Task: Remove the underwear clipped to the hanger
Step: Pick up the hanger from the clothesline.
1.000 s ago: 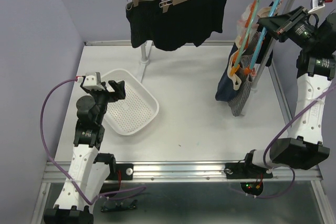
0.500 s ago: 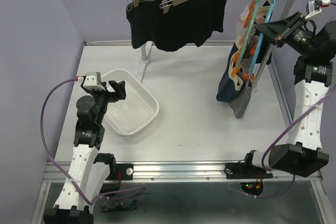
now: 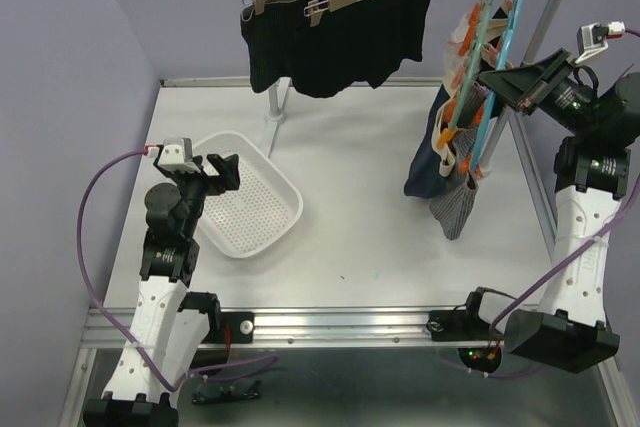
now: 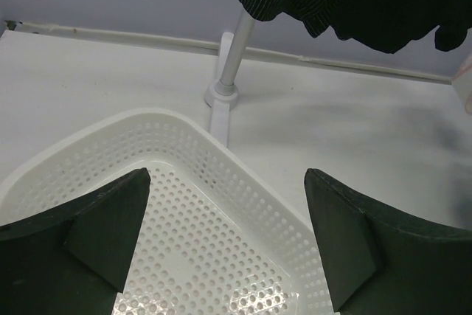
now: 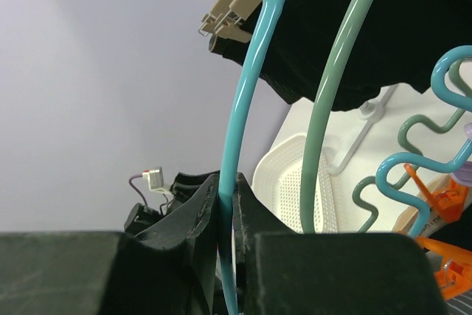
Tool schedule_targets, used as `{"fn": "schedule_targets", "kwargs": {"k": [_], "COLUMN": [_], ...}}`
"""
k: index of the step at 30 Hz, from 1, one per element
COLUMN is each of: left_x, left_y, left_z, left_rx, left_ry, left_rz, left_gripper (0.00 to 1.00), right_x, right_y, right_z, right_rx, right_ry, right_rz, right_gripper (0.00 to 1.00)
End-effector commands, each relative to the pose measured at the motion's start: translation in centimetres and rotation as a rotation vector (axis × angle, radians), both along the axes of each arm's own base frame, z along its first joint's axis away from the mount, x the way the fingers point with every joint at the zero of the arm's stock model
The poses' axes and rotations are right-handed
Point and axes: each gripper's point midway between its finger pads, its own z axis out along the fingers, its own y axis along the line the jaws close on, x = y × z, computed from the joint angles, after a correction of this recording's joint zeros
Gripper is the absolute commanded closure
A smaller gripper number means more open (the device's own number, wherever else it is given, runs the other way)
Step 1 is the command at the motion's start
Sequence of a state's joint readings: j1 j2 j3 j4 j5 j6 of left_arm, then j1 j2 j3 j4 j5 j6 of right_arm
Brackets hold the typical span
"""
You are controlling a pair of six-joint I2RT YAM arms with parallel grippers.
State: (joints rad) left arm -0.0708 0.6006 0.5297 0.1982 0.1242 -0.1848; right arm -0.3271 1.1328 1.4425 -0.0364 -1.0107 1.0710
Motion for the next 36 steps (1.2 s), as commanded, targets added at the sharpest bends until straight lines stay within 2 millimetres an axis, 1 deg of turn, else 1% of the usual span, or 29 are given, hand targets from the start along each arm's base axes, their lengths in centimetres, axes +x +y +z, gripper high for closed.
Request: {"fn": "schedule_targets", "kwargs": {"k": [1, 5, 7, 8, 10, 12, 13, 14, 15, 16, 17, 22, 26, 30, 32, 36], "left_x": [-0.3, -0.3, -0.3, -0.4, -0.4, -0.4, -0.4, -0.4, -0.4, -0.4, -0.4, -0.4, -0.3, -0.2, -0.2, -0.1], "left_y": [-0.3, -0.4, -0.4, -0.4, -0.5, -0.5, -0.4, -0.4, -0.4, -0.4, -0.4, -0.4, -0.4, -0.5, -0.4, -0.4], "left_z": [2.9, 3.0, 3.0, 3.1, 3.2, 3.2, 3.1, 3.1, 3.2, 3.1, 3.1, 3.0, 2.8, 2.8, 2.6, 2.5], "left_rx": [-0.008, -0.013, -0.013, -0.014, -0.016, -0.014, -0.013, -0.013, -0.013, -0.013, -0.013, -0.011, -0.015, -0.014, -0.014, -0.013], "left_ry": [-0.093, -0.097, -0.097, -0.100, -0.103, -0.103, -0.103, -0.103, -0.105, -0.103, -0.102, -0.100, -0.090, -0.091, -0.086, -0.081], "left_rz": [-0.018, -0.022, -0.025, -0.025, -0.028, -0.028, -0.025, -0.026, -0.025, -0.025, -0.023, -0.022, -0.025, -0.028, -0.023, -0.022], "left_gripper": [0.03, 0.03, 0.03, 0.03, 0.03, 0.03, 0.03, 0.03, 0.03, 0.03, 0.03, 0.03, 0.03, 0.03, 0.03, 0.03], "right_x": [-3.3, -3.9, -3.8, -3.3, -2.7, -1.5, -1.4, -1.3, -1.3, -1.1, -1.0, -0.8, -0.6, -0.1, 0.5, 0.6], "right_y": [1.2, 1.6, 1.5, 1.3, 1.1, 0.7, 0.8, 0.8, 0.9, 0.9, 0.9, 1.2, 1.8, 2.4, 2.5, 3.2], "right_z": [1.5, 0.7, 1.0, 1.0, 1.5, 1.8, 2.3, 2.6, 3.2, 3.3, 3.4, 4.3, 4.3, 3.9, 3.4, 3.2], "right_rx": [-0.066, -0.068, -0.074, -0.071, -0.074, -0.060, -0.066, -0.031, -0.041, 0.015, 0.032, 0.040, 0.050, 0.059, 0.068, 0.063], "right_ry": [-0.145, -0.132, -0.142, -0.135, -0.147, -0.138, -0.170, -0.152, -0.214, -0.178, -0.179, -0.210, -0.202, -0.181, -0.158, -0.155], "right_rz": [0.028, 0.052, 0.051, 0.050, 0.045, 0.051, 0.064, 0.081, 0.097, 0.131, 0.143, 0.166, 0.187, 0.215, 0.230, 0.254], "right_gripper": [1.00, 1.00, 1.00, 0.99, 0.99, 1.00, 1.00, 1.00, 0.99, 0.99, 0.99, 0.99, 0.99, 0.99, 0.99, 1.00]}}
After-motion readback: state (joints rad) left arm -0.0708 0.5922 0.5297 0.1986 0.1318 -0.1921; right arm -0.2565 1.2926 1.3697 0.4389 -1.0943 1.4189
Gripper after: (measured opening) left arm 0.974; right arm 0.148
